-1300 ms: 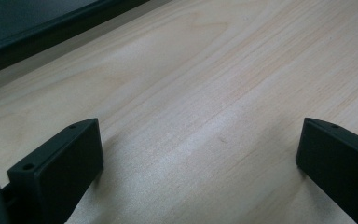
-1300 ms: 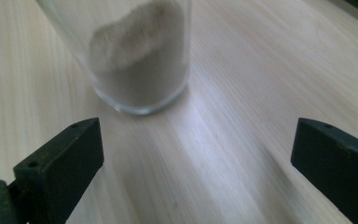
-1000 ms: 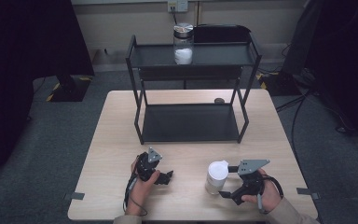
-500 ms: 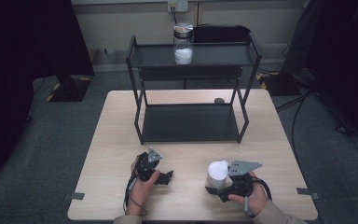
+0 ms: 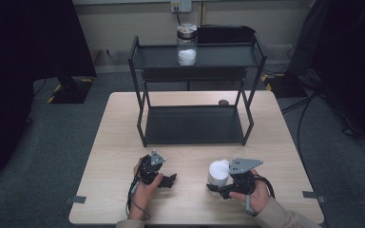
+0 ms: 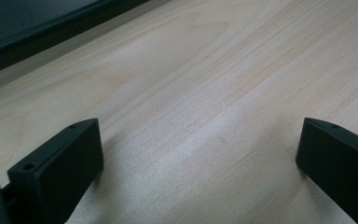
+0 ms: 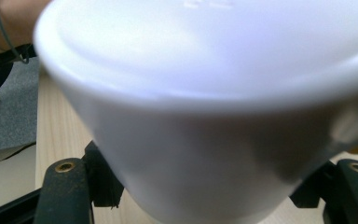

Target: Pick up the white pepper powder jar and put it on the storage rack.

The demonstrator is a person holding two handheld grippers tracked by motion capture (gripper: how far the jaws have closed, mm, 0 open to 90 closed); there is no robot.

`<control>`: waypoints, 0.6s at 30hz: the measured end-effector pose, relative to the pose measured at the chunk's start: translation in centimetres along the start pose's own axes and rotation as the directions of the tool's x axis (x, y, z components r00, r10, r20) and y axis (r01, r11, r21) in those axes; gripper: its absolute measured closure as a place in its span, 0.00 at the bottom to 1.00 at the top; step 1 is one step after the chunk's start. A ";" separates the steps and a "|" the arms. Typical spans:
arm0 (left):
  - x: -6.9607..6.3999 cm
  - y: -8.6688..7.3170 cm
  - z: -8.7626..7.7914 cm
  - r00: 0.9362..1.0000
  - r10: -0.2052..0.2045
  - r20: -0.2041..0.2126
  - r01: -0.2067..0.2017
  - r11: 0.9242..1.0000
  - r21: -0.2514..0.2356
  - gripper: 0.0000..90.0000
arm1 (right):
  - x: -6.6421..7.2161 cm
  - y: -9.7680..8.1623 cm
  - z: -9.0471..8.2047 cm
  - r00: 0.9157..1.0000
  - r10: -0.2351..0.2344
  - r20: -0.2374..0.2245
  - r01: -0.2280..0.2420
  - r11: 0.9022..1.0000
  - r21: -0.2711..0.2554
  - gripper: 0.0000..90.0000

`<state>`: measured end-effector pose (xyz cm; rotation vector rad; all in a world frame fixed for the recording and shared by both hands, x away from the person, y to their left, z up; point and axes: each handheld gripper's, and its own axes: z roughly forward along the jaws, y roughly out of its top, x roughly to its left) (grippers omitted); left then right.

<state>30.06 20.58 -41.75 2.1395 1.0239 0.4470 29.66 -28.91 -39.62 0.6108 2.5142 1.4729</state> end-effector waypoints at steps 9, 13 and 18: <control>0.0 0.0 0.0 1.000 0.000 0.000 0.000 1.000 0.000 0.00 | -1.4 2.6 -0.2 1.000 0.006 0.006 -0.006 1.000 0.012 0.33; 0.0 0.0 0.0 1.000 0.000 0.000 0.000 1.000 0.000 0.00 | -2.4 4.1 -0.5 1.000 0.026 0.007 -0.026 1.000 0.013 0.33; 0.0 0.0 0.0 1.000 0.000 0.000 0.000 1.000 0.000 0.00 | -3.1 5.9 -0.8 1.000 0.012 0.019 -0.012 1.000 0.019 0.33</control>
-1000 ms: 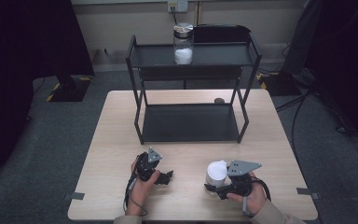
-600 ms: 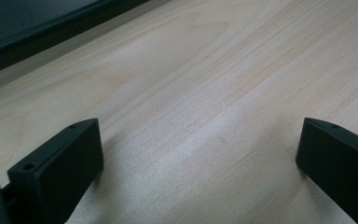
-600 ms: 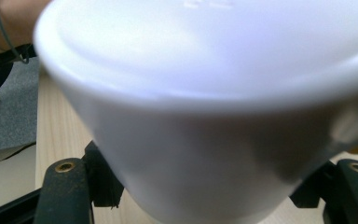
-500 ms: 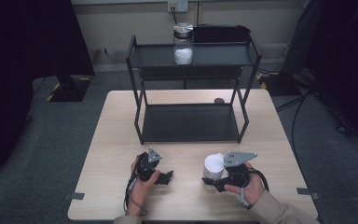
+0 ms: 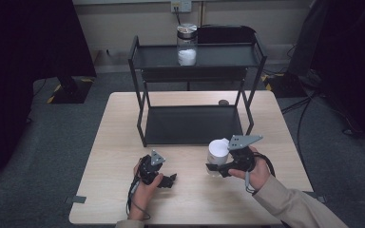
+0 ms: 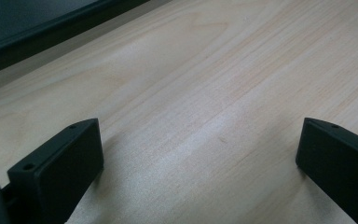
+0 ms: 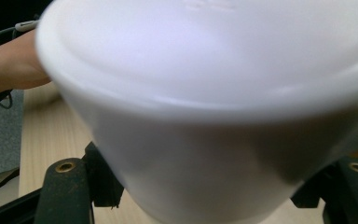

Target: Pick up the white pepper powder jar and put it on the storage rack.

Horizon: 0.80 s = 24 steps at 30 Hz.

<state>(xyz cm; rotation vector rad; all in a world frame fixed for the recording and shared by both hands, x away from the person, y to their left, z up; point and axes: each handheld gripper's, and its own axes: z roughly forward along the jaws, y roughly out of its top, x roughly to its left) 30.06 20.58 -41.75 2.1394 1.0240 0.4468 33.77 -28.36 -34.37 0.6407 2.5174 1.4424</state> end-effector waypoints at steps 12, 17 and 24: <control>0.0 0.0 0.0 1.000 0.000 0.000 0.000 1.000 0.000 0.00 | -1.4 3.8 -0.7 0.999 -0.001 0.032 0.002 1.000 -0.017 0.33; 0.0 0.0 0.0 1.000 0.000 0.000 0.000 1.000 0.000 0.00 | -2.0 5.4 -1.0 0.999 0.009 0.039 -0.008 1.000 -0.020 0.33; 0.0 0.0 0.0 1.000 0.000 0.000 0.000 1.000 0.000 0.00 | -2.8 7.5 -1.4 0.998 0.018 0.053 -0.017 1.000 -0.026 0.33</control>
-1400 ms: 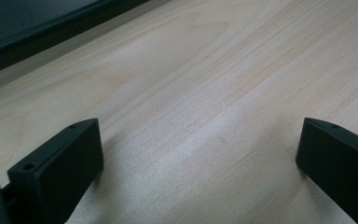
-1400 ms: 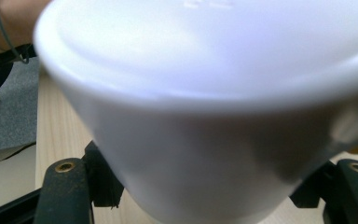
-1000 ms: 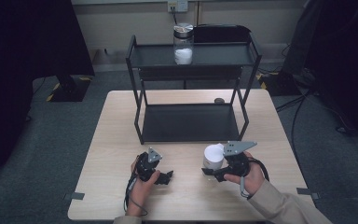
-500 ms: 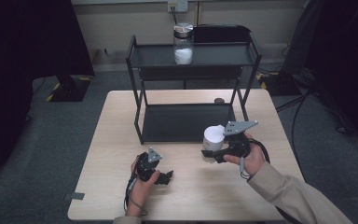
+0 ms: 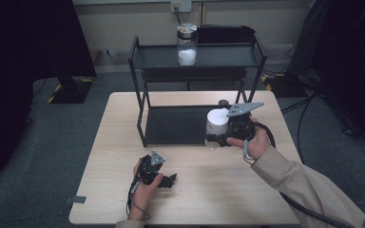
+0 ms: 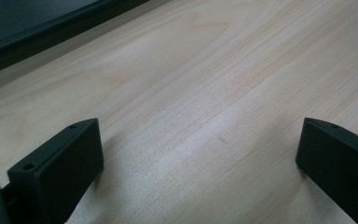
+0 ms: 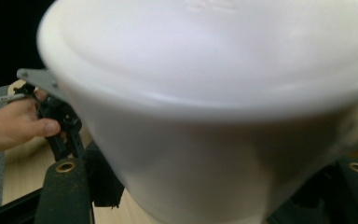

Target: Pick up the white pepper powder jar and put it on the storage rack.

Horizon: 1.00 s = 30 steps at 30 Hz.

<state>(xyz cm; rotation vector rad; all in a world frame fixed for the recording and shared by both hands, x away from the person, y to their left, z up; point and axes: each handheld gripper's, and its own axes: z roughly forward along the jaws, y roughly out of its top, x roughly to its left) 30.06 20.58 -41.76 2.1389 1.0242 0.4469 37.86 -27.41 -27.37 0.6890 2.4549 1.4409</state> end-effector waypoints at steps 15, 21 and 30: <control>0.0 0.0 0.0 1.000 -0.005 0.001 0.005 1.000 -0.002 0.00 | -0.7 4.9 -0.8 1.000 -0.007 0.024 0.008 1.000 -0.011 0.33; 0.0 0.0 0.0 1.000 -0.002 0.000 0.002 1.000 -0.001 0.00 | -1.2 6.4 -1.3 0.999 -0.003 0.047 0.003 1.000 -0.015 0.33; 0.0 0.0 0.0 1.000 -0.003 0.000 0.003 1.000 -0.002 0.00 | -1.7 8.7 -2.1 0.996 -0.007 0.088 0.009 1.000 -0.021 0.33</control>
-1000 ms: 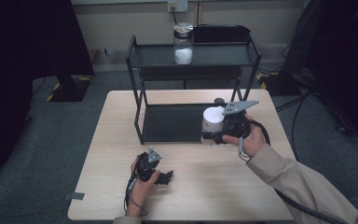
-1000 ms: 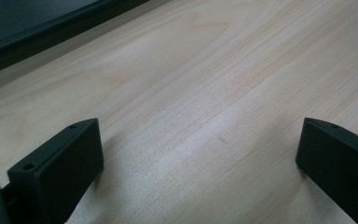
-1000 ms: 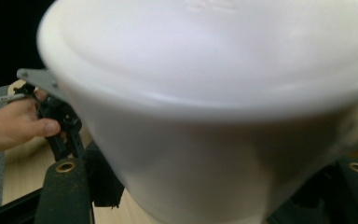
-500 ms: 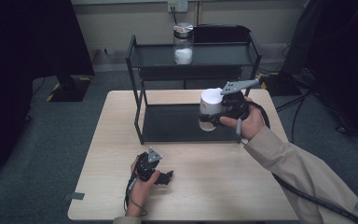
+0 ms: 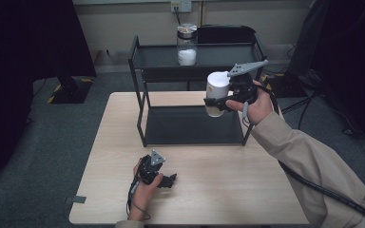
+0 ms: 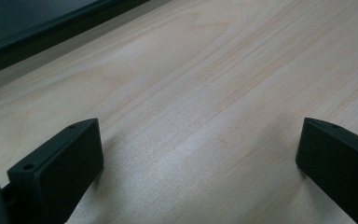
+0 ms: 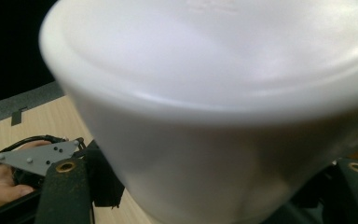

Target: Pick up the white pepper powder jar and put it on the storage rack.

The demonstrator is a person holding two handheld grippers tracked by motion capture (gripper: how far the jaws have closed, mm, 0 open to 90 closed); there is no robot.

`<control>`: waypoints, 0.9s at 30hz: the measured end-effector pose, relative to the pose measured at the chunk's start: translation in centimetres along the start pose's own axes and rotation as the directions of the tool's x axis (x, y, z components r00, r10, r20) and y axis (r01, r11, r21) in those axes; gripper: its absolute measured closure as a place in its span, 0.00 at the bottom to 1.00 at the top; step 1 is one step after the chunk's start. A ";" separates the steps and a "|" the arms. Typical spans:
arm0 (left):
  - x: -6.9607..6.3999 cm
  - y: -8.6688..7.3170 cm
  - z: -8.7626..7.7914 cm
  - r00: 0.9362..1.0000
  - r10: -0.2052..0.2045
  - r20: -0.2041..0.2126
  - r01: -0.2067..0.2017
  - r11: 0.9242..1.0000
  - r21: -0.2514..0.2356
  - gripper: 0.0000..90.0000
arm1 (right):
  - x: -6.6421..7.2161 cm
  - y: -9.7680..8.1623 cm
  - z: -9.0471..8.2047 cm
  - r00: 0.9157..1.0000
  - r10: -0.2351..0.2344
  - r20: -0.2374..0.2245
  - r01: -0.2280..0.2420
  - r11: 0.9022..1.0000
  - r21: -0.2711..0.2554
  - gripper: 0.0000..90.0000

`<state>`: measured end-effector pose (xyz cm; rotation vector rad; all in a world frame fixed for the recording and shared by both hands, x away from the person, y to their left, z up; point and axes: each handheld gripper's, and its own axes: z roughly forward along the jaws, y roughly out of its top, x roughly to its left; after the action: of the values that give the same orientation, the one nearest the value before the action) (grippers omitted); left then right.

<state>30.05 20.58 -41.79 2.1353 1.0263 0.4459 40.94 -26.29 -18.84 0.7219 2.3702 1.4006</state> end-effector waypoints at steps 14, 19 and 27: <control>0.0 0.0 0.0 1.000 0.001 0.001 -0.001 1.000 0.002 0.00 | -0.3 3.7 -1.2 1.000 -0.007 0.022 0.007 1.000 -0.015 0.33; 0.0 0.0 0.0 1.000 0.000 0.001 0.000 1.000 0.002 0.00 | -0.4 5.0 -1.3 0.999 -0.005 0.033 0.005 1.000 -0.020 0.33; 0.0 0.0 0.0 1.000 0.000 0.000 0.000 1.000 0.002 0.00 | -0.2 7.2 -1.3 0.999 -0.012 0.036 0.012 1.000 -0.020 0.33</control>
<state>30.07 20.57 -41.76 2.1371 1.0263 0.4448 42.49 -24.46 -11.89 0.7201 2.3257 1.3935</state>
